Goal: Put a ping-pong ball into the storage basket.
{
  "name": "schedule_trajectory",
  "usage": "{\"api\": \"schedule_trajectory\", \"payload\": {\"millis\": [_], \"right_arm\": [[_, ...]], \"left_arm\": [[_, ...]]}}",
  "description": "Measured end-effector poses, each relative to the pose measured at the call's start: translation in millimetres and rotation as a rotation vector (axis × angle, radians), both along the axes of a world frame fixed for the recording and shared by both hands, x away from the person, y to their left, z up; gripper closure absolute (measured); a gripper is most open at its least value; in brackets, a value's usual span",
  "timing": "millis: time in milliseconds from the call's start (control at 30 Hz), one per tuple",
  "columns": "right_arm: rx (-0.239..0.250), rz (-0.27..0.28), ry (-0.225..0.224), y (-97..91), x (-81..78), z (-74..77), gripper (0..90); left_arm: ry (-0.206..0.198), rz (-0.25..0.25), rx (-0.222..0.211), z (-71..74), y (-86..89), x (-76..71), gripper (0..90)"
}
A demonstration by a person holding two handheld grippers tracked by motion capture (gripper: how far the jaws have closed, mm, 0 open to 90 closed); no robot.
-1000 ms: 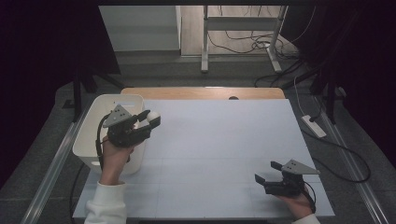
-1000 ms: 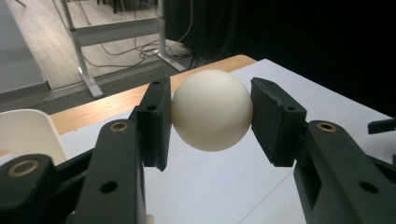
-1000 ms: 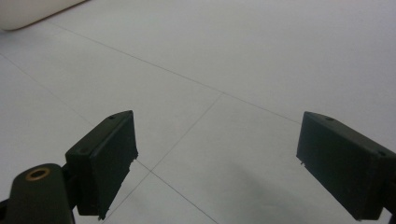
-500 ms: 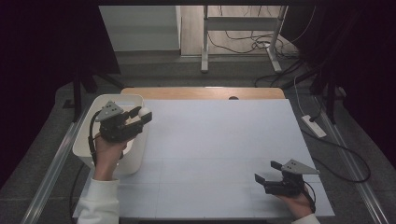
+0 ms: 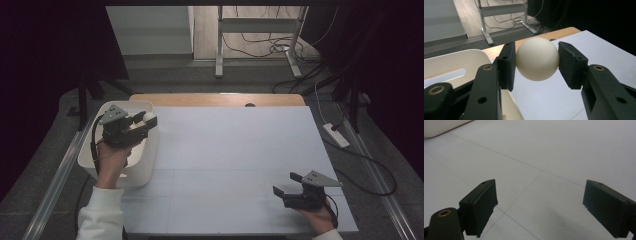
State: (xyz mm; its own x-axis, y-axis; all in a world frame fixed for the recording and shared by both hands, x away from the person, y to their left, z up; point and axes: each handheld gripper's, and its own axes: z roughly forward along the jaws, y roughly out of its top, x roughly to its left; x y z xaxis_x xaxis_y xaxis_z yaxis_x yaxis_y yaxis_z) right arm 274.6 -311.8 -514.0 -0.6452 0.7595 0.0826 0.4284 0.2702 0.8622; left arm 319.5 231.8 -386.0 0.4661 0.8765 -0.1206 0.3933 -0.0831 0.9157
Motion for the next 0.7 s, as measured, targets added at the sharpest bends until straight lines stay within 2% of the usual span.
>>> {"api": "schedule_trajectory", "payload": {"millis": [700], "right_arm": [[0.002,-0.003,0.002,-0.3,-0.1,0.2,12.4]], "left_arm": [[0.065,0.082,0.034,-3.5,21.2,19.4,51.3]]}}
